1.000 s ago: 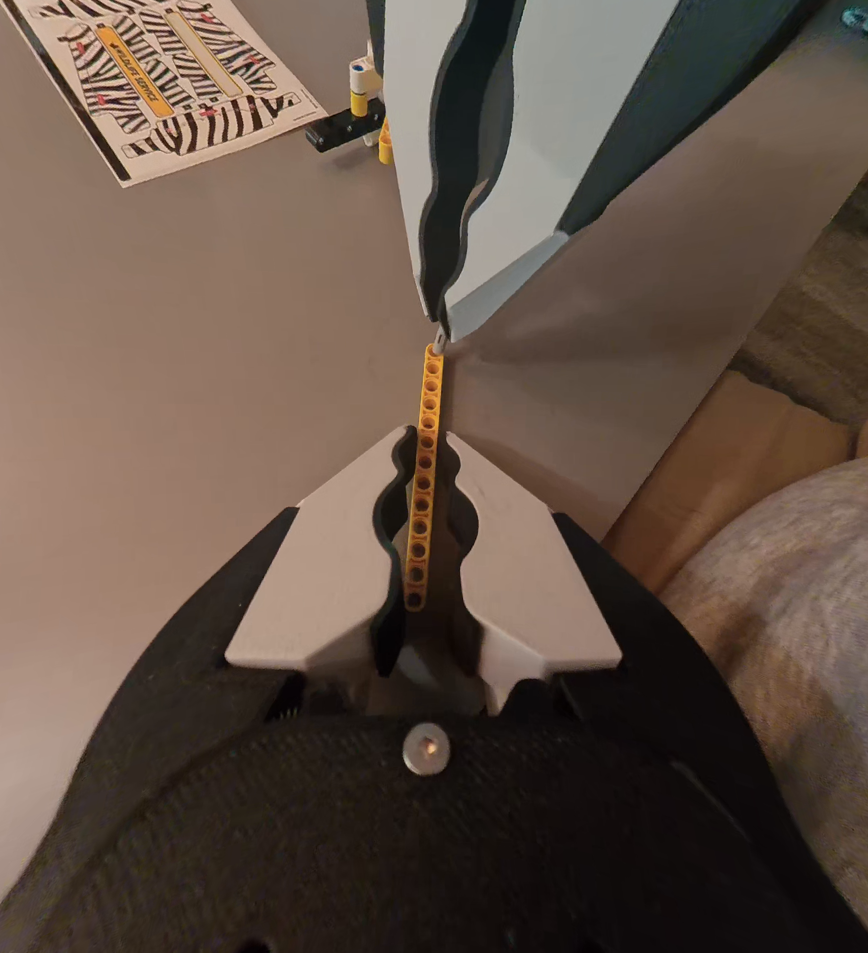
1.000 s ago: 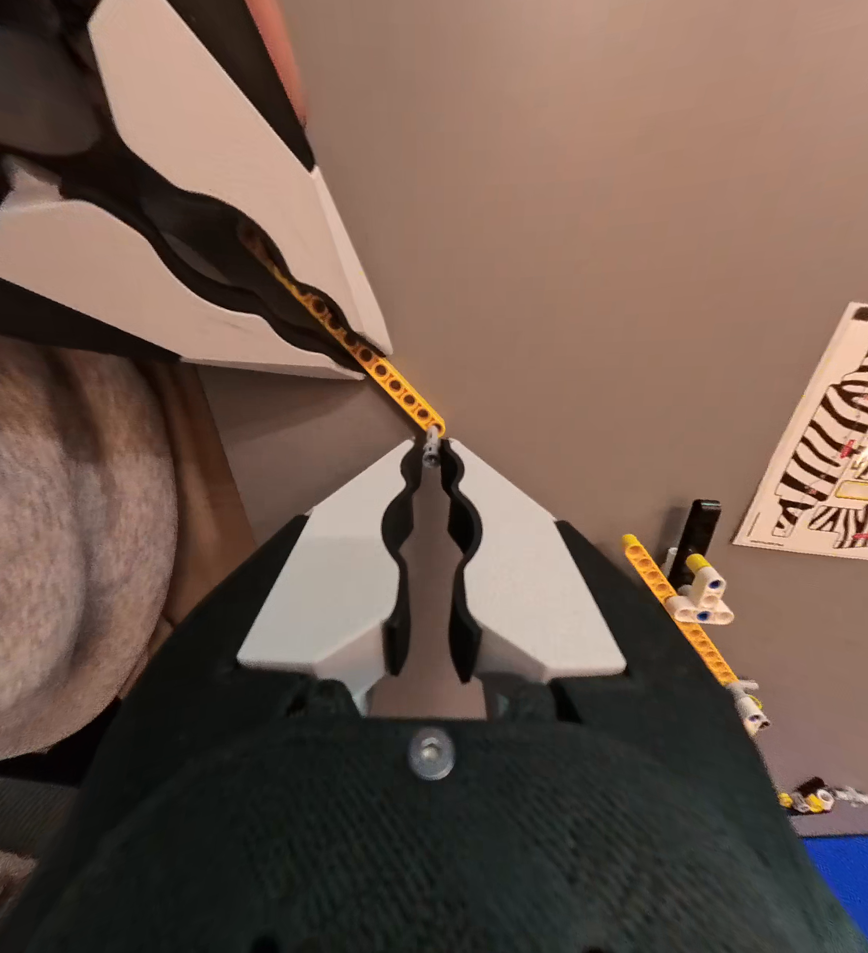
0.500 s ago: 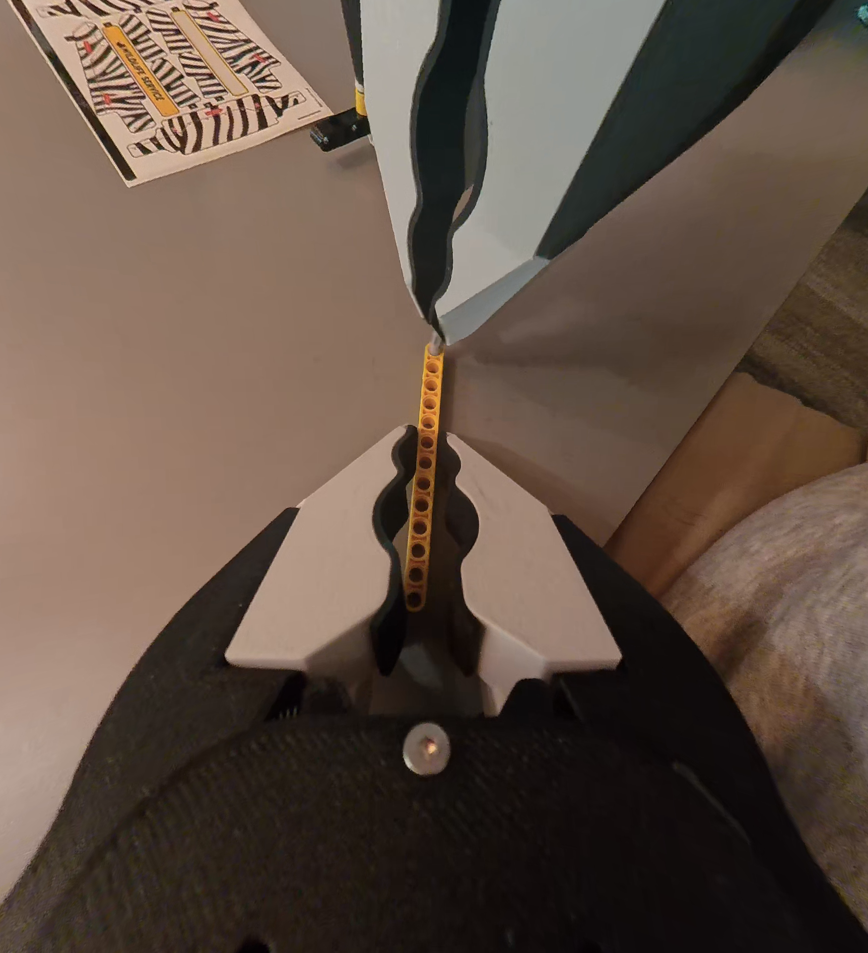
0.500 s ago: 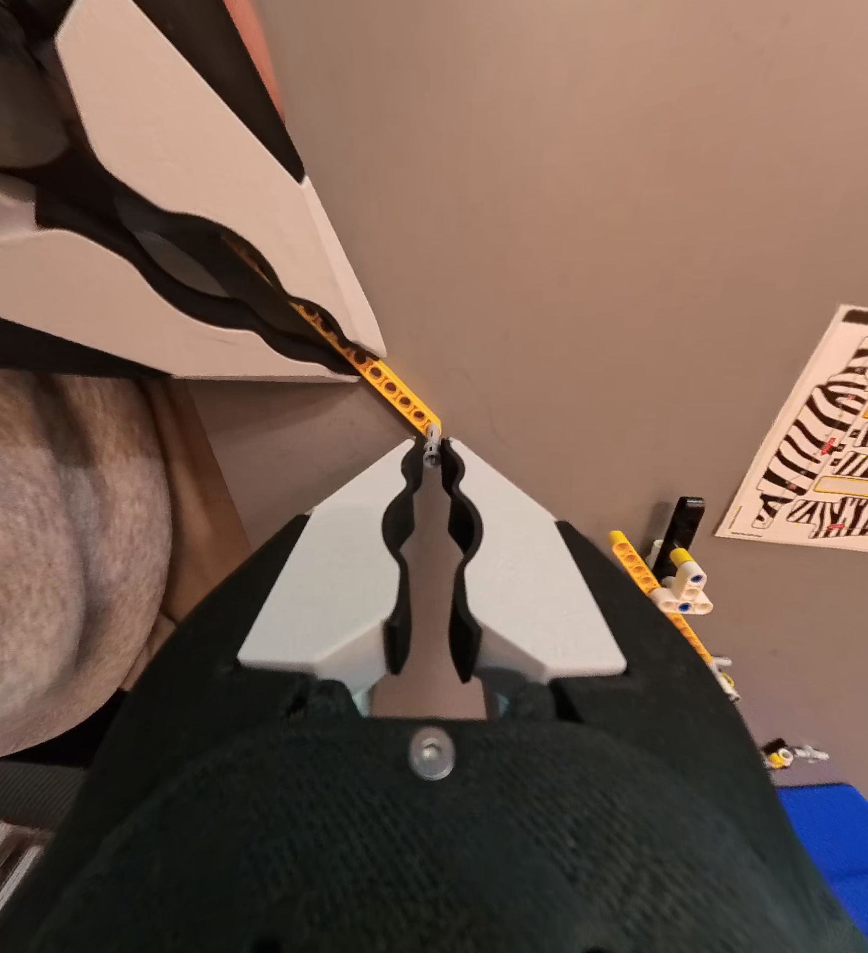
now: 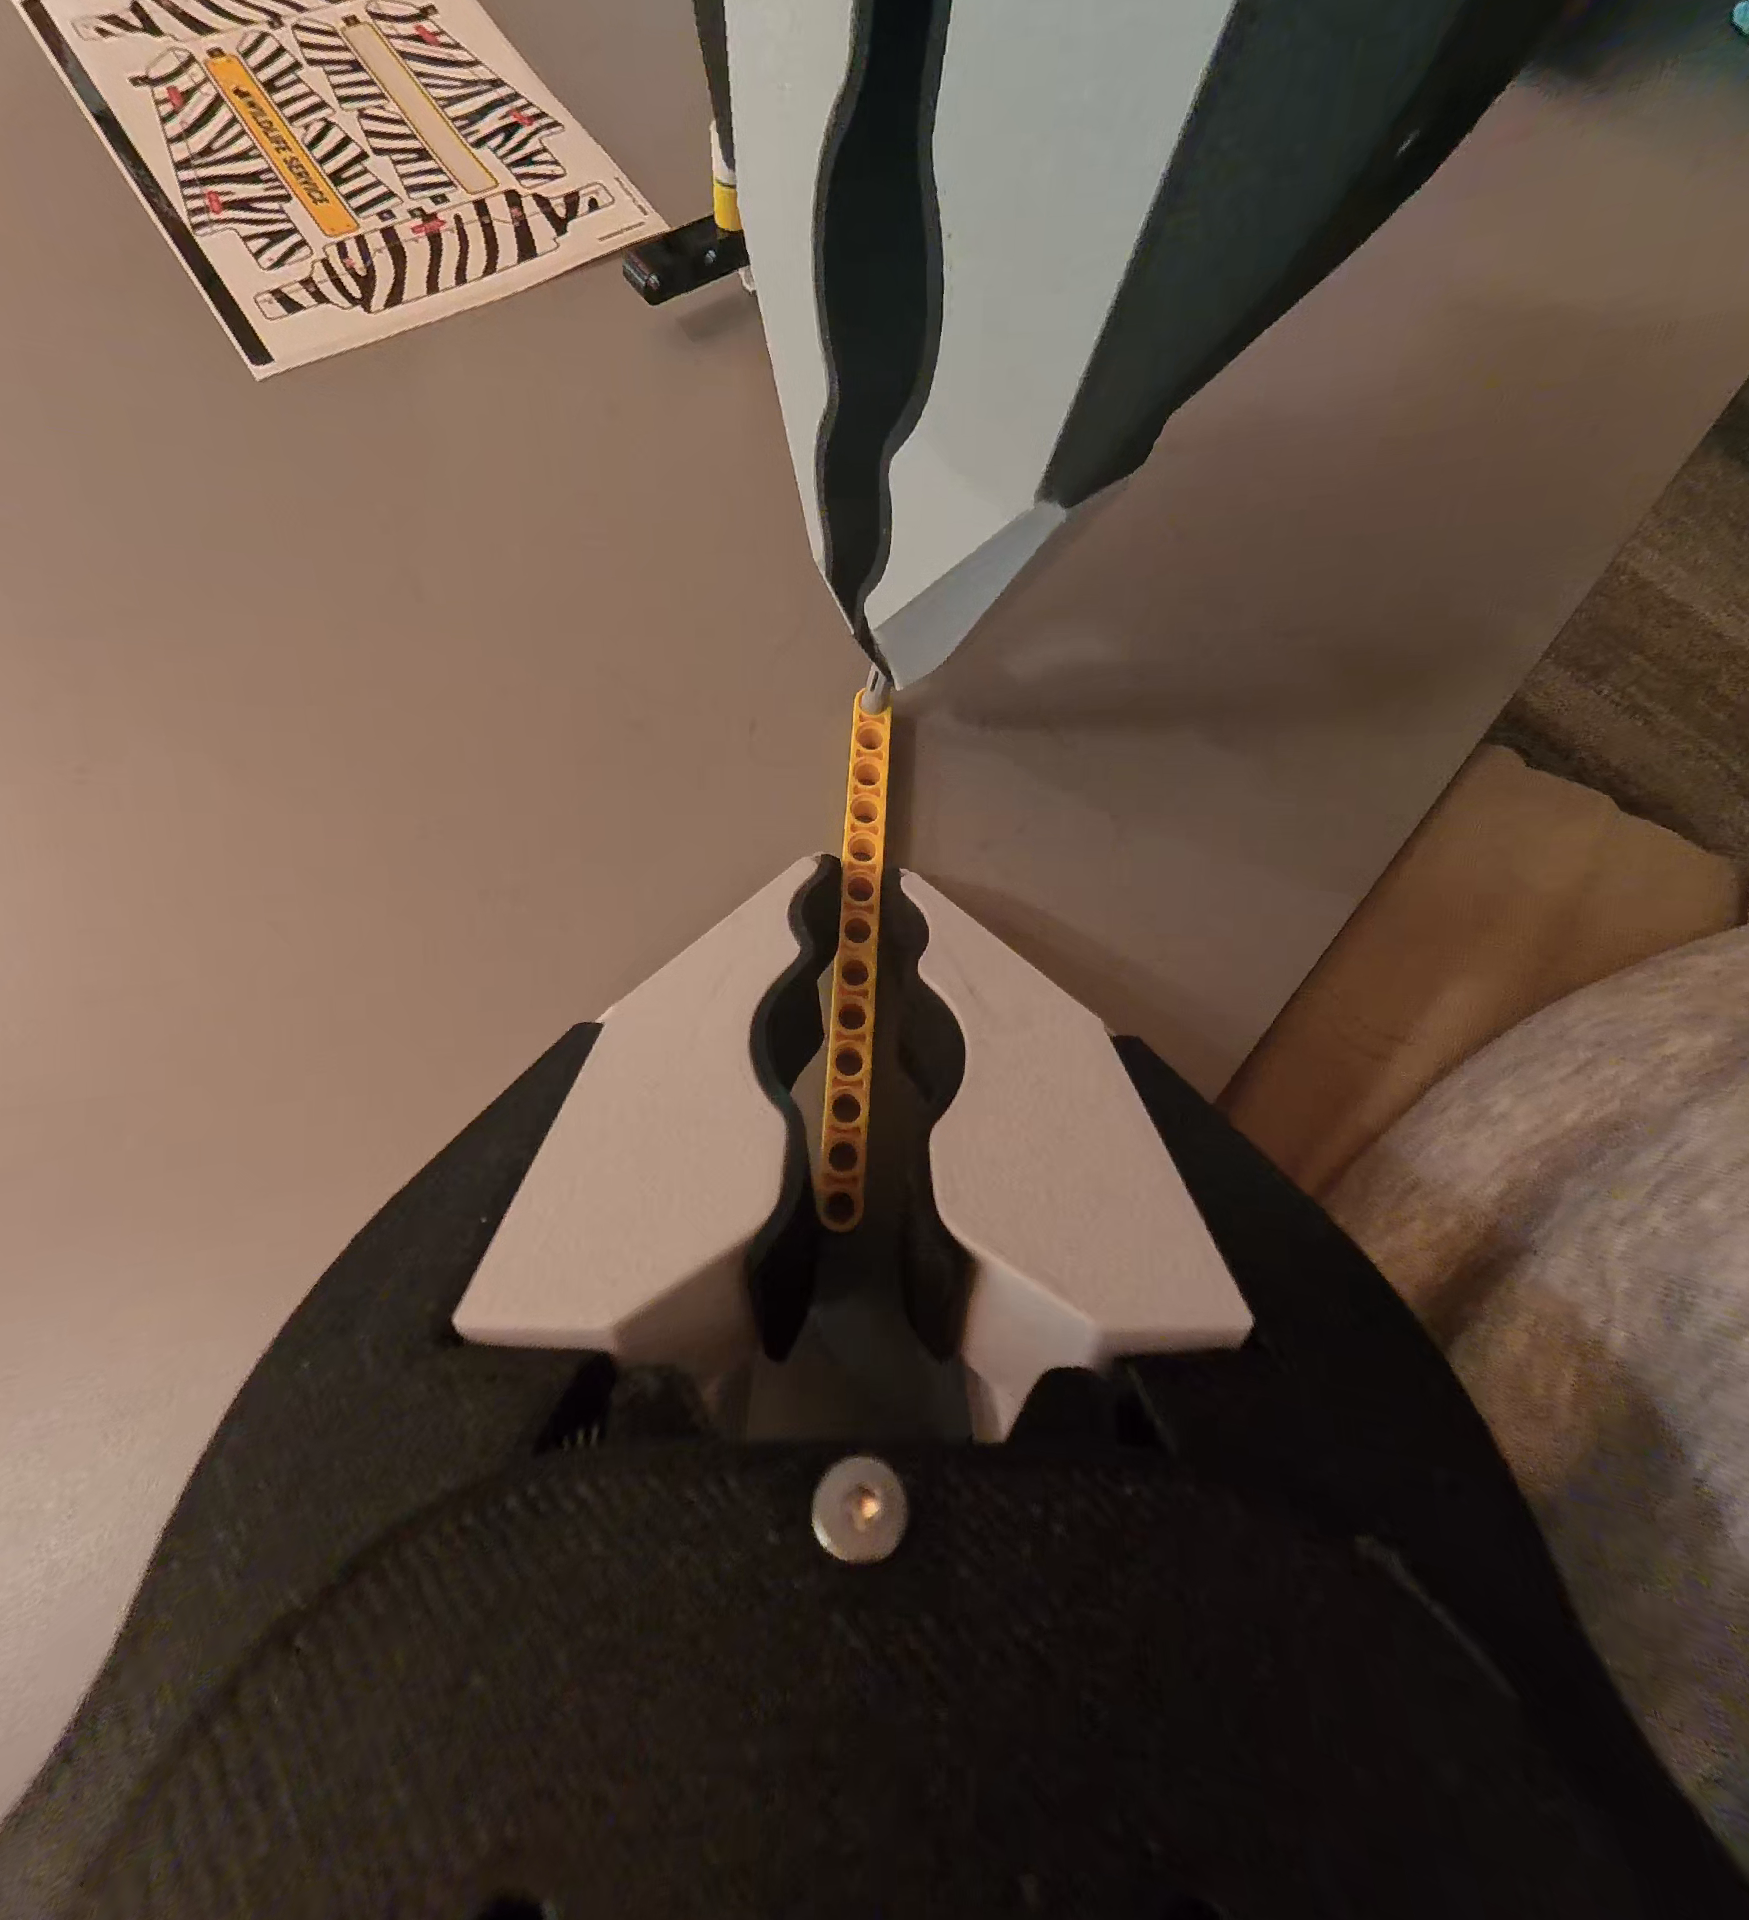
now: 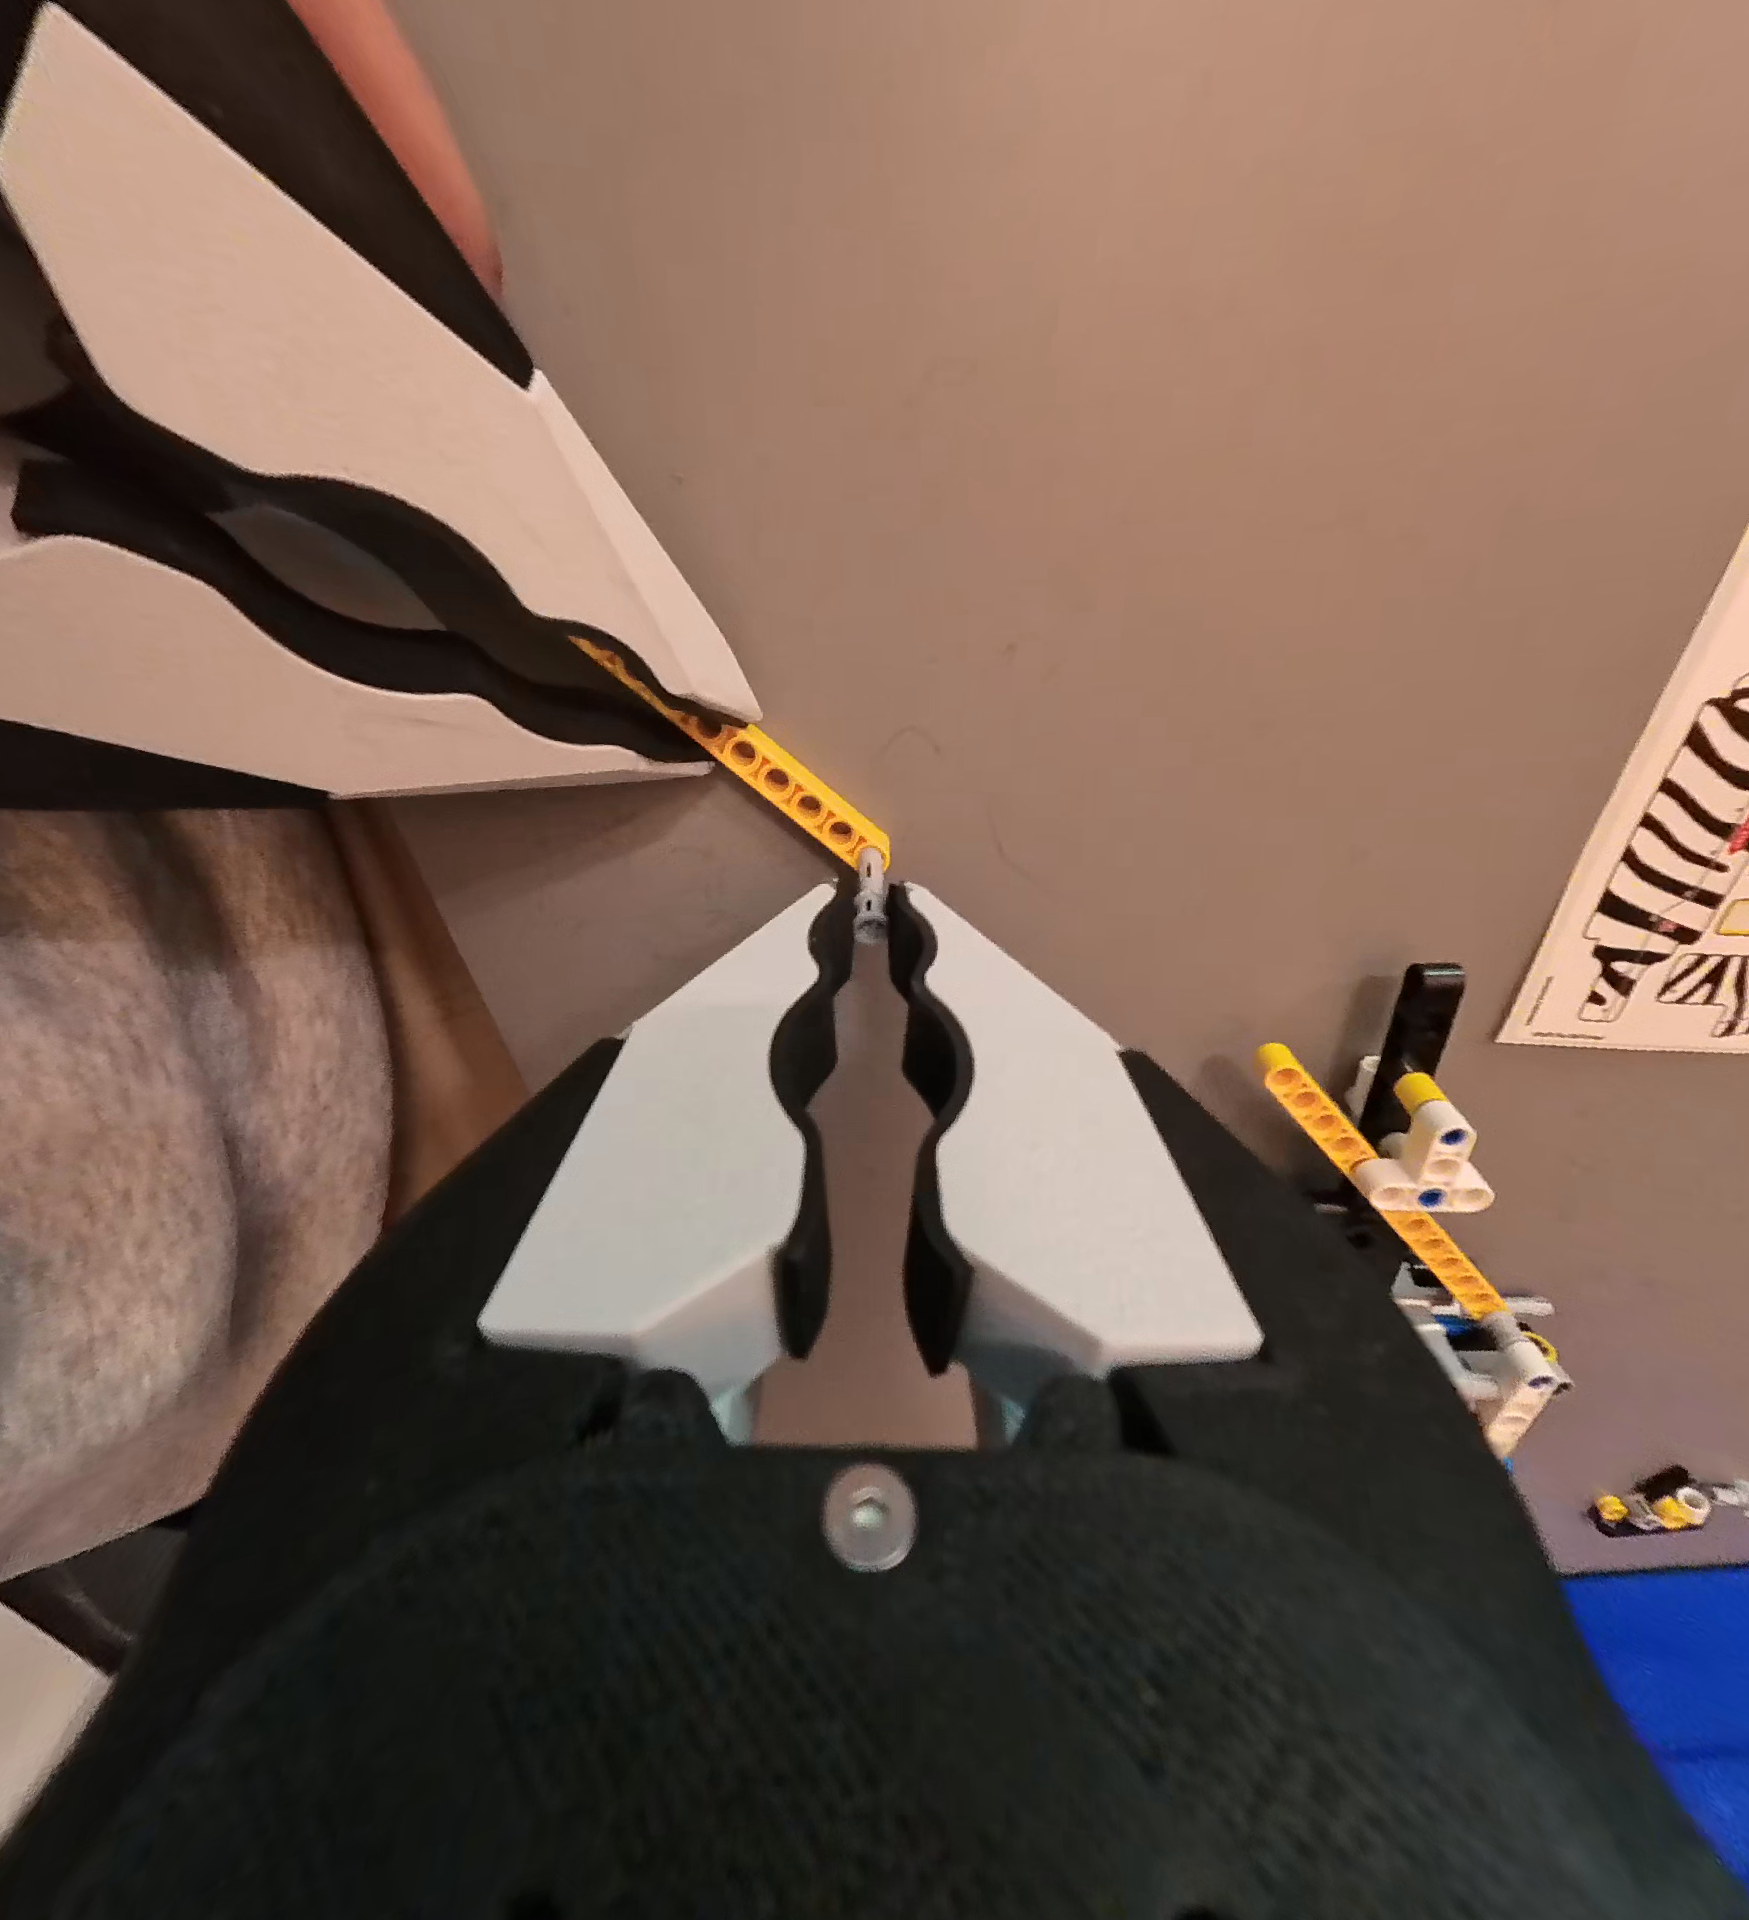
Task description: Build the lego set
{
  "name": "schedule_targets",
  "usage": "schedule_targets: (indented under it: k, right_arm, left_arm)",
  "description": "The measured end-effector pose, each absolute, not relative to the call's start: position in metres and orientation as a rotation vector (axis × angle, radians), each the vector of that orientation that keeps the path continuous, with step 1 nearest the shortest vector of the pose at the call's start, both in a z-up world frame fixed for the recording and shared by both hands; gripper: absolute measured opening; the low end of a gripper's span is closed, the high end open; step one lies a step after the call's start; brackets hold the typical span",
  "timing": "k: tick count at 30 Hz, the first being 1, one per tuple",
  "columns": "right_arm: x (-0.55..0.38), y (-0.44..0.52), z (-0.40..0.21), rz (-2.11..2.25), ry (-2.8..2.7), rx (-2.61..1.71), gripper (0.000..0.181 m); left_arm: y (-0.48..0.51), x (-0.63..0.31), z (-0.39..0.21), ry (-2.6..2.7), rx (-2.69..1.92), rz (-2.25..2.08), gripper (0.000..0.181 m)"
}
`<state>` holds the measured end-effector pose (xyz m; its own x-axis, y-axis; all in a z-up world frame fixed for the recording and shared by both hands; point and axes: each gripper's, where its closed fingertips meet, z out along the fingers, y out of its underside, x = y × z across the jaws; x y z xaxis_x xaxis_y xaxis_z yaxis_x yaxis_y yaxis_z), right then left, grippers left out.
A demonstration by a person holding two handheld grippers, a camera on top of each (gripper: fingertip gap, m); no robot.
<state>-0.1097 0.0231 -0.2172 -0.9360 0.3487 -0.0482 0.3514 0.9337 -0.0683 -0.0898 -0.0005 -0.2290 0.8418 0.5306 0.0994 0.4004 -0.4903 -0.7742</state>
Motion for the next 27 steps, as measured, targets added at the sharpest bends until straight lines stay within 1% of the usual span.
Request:
schedule_targets:
  k: [1,13,21,27]
  right_arm:
    - [-0.1098,0.0232,-0.2173,-0.121,3.055,0.56,0.004]
    - [-0.1115,0.0222,-0.2171,-0.093,3.055,0.641,0.004]
    - [-0.1121,0.0215,-0.2171,-0.114,2.958,0.858,0.004]
    - [-0.1124,0.0209,-0.2172,-0.104,2.94,0.909,0.004]
  left_arm:
    - [-0.0005,-0.0897,-0.2291,-0.676,-2.15,0.191,0.007]
    - [0.0003,-0.0896,-0.229,-0.676,-2.152,0.199,0.007]
    - [0.0005,-0.0897,-0.2289,-0.679,-2.152,0.202,0.007]
    - [0.0003,-0.0896,-0.2292,-0.673,-2.157,0.21,0.007]
